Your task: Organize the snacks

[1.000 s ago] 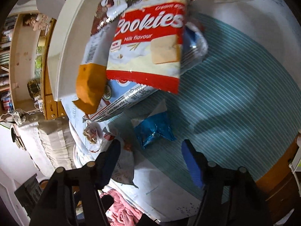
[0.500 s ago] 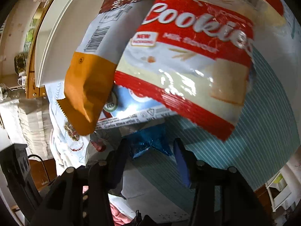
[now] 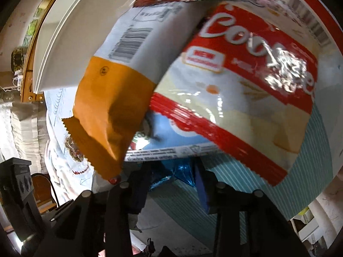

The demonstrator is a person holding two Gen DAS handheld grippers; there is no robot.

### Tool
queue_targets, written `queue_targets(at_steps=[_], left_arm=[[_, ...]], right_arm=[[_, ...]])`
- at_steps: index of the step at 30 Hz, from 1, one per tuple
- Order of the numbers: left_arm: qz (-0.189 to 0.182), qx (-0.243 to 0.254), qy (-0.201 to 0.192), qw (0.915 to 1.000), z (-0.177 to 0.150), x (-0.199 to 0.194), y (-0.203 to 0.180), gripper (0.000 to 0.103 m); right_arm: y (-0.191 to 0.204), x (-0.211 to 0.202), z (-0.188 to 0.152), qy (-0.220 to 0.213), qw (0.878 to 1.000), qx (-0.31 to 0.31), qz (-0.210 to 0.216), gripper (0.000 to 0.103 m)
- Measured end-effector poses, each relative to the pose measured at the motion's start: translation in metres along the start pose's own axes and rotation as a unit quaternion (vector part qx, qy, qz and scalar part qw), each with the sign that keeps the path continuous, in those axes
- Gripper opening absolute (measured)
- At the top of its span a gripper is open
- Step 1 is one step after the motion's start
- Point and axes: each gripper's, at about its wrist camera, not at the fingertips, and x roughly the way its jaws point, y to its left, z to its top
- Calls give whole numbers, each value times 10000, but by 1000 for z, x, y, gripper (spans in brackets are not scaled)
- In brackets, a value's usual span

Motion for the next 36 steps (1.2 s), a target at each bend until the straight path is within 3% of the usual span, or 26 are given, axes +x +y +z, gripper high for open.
queue_targets(at_steps=[11,22,29,36], left_arm=[[-245,-397,66,9989,-24,-7,28,51],[-250,-496,-167,9983,-78,-32,42,51],[-412,-700,-445,9957,-99,-63,59,51],[-642,-906,-824,9904,-119,-118,59,51]], right_arm=[[-8,-2,-11,-14,9998,64,161,26],[0,-7,-59,82,9992,21,380,22],[10,-28,-89,-15,9977,-69,674,21],[35,-62,-92,-219,9939,-427,992,21]])
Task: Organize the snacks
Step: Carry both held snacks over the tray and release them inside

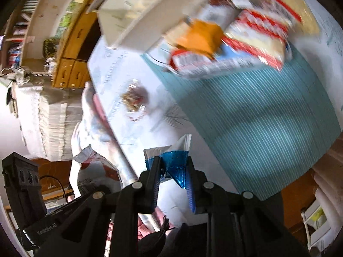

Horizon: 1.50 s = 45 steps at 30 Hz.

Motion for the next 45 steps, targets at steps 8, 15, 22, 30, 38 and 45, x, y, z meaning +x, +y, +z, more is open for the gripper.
queue_targets(at_steps=[8,15,22,30,38,45], left_arm=[[-249,-241,-292,9990,10,-44,-14,51],[-426,-230,-618,9969,34,-71,-50,51],[-490,-214,-1003,9935,70,-89,-92,51],[-363,-251,-1470,9882,117,-91,-139,51],[-386,-385,-1696,9840,169,-65,-177,51],[-324,-317,-2244,9735,192,-62,-201,54]], right_arm=[[38,-43,36,-273,9967,-749,175,21],[58,-85,77,-614,9891,-1326,155,22],[62,-117,120,-976,9799,-1738,125,22],[54,-141,169,-1419,9645,-2222,138,22],[36,-146,216,-1645,9552,-2454,145,22],[17,-145,245,-1794,9567,-2284,175,25]])
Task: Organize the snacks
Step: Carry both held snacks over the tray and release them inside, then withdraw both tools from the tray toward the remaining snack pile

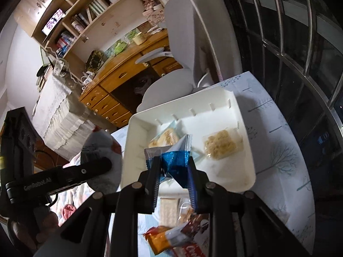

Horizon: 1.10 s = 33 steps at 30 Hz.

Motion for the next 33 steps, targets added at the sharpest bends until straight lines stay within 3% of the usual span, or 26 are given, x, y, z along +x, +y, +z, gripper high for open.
queue_targets(at_steps=[1,3,5,14,21,33], left_arm=[[15,-21,-36,10000,1,1,-1,56],[71,-93,-33,9999,2,5,0,81],[240,-173,-87,9995,2,6,1,81],[560,-276,-55,9980,-11,5,6,81],[606,-183,-44,9980,-36,-7,4,81],[538,33,70,9985,-83,-35,9,81]], right_arm=[[-3,1,0,-12,10000,46,12,27],[-12,5,0,15,9998,157,101,35],[-17,6,1,47,9997,223,97,42],[-27,4,-3,169,9994,280,116,42],[-34,-6,-16,165,9994,264,134,55],[-49,-35,-57,9,9981,621,-34,58]])
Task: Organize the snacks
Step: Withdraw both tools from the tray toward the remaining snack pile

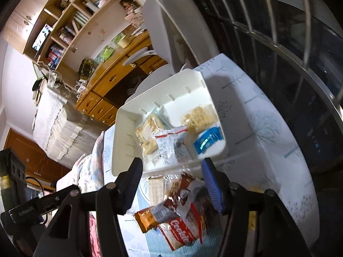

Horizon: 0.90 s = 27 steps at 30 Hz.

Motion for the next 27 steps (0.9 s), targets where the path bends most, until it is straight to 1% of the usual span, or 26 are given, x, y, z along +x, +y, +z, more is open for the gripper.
queue_targets(at_steps=[6,13,17,21,23,27], left_arm=[[-114,422,69,9990,-27,-17,7,81],[-315,793,363,9957,-63,-25,19,81],[-394,938,476,9937,-82,-24,27,82],[-396,929,652,9928,-97,-21,33,82],[-419,932,721,9921,-103,-20,33,82],[-425,941,820,9913,-113,-18,30,86]], right_arm=[[-8,-20,-41,-185,9989,302,-304,58],[-10,-39,-104,-343,9958,476,-708,58],[-7,-47,-135,-416,9943,332,-921,58],[-6,-53,-159,-421,9922,131,-1168,60],[-7,-54,-170,-440,9913,49,-1239,61],[-10,-49,-178,-334,9884,-211,-1468,62]])
